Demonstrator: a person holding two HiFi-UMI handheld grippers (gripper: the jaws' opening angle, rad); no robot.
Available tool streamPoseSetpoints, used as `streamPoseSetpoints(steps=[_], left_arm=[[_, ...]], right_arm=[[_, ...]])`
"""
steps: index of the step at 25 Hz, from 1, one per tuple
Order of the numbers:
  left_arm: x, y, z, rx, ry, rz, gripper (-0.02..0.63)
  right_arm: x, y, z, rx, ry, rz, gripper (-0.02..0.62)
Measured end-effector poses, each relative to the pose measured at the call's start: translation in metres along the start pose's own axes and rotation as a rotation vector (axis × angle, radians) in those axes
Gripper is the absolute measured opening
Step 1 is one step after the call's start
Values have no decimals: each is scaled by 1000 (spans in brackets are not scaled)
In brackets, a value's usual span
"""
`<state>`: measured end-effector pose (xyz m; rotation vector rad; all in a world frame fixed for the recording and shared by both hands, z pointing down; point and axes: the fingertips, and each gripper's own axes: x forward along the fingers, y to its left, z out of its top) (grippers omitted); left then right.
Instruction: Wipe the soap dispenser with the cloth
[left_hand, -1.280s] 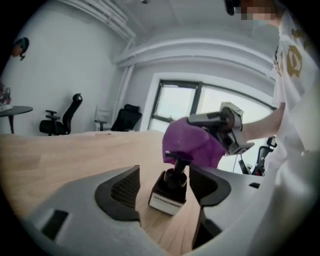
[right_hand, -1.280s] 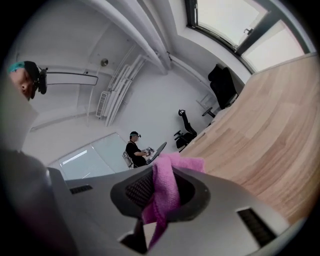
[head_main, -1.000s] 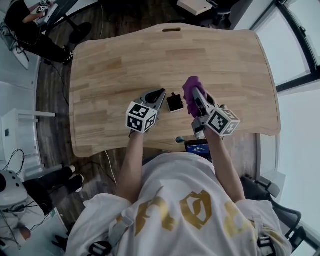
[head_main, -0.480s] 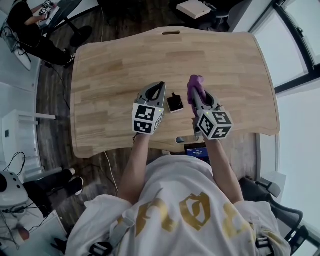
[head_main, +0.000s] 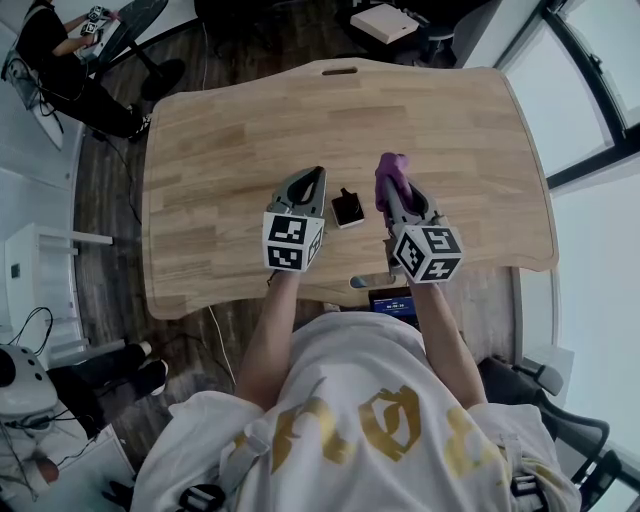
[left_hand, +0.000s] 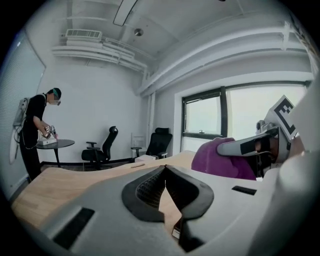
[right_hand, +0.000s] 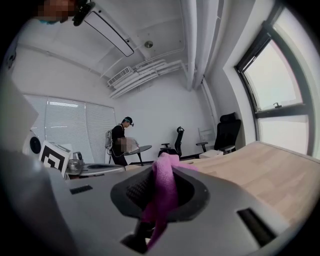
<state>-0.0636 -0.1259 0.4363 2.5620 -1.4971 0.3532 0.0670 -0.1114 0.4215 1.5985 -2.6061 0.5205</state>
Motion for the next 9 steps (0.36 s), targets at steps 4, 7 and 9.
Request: streamPoseSetpoints(steps=[4,7,9], left_arm=[[1,-2,0,7,9,0,9],[3,-2,-2,15,21,12,9],[5,-1,-4,20,29,19,9]], right_arm=[[0,2,-1,2,4,14,51],[1,4,2,10,-7,35,51],[2,5,4,19,-17,47,51]])
